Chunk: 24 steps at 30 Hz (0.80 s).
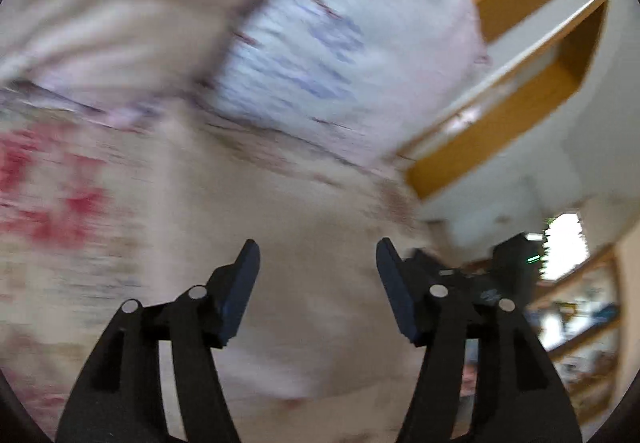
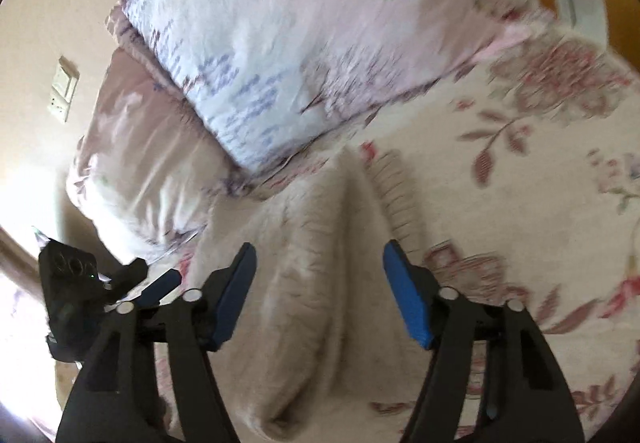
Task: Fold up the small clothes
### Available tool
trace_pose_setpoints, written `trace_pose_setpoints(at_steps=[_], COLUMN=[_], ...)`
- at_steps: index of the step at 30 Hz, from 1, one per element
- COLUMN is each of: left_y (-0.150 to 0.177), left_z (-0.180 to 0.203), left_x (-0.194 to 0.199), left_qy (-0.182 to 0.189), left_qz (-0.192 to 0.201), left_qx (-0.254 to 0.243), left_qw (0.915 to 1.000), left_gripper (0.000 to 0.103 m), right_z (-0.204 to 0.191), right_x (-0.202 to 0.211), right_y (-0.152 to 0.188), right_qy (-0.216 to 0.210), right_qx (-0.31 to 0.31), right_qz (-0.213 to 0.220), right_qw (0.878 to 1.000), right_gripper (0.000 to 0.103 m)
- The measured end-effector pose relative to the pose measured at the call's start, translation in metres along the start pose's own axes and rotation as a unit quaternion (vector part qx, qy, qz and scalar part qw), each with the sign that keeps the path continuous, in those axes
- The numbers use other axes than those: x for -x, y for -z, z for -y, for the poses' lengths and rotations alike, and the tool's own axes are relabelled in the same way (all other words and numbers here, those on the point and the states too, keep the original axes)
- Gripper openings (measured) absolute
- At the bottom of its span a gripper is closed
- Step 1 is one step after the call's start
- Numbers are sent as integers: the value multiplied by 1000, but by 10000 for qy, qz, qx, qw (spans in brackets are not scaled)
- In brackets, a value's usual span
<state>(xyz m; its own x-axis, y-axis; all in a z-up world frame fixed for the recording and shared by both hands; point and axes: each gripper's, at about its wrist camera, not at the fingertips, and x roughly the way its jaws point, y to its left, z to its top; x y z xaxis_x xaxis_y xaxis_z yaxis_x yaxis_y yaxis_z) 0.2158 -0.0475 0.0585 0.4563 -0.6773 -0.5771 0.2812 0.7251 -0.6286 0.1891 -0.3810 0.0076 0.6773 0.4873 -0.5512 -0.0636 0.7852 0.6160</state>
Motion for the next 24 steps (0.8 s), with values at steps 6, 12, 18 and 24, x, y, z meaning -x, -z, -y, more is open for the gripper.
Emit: trace_pose_setpoints(at_steps=[6, 12, 18, 24], left_y=[10, 19, 16, 15], left_z=[-29, -46, -50, -55], left_x=[-5, -14, -14, -13], left_qy=[-914, -861, -653, -507], left_qz=[-135, -357, -374, -438], left_qx=[-11, 36, 147, 290], left_qw=[9957, 9956, 9971, 9973], left_gripper=[62, 64, 67, 68], right_z=[5, 9, 20, -10], right_x=[-32, -57, -69, -58], right_y=[0, 0, -13, -18], right_qy=[-75, -78, -359, 121], right_qx=[-263, -343, -851, 78], right_qz=[-512, -916, -797, -339], right_qw=[9983, 9952, 9925, 9993], right_gripper=[54, 45, 36, 17])
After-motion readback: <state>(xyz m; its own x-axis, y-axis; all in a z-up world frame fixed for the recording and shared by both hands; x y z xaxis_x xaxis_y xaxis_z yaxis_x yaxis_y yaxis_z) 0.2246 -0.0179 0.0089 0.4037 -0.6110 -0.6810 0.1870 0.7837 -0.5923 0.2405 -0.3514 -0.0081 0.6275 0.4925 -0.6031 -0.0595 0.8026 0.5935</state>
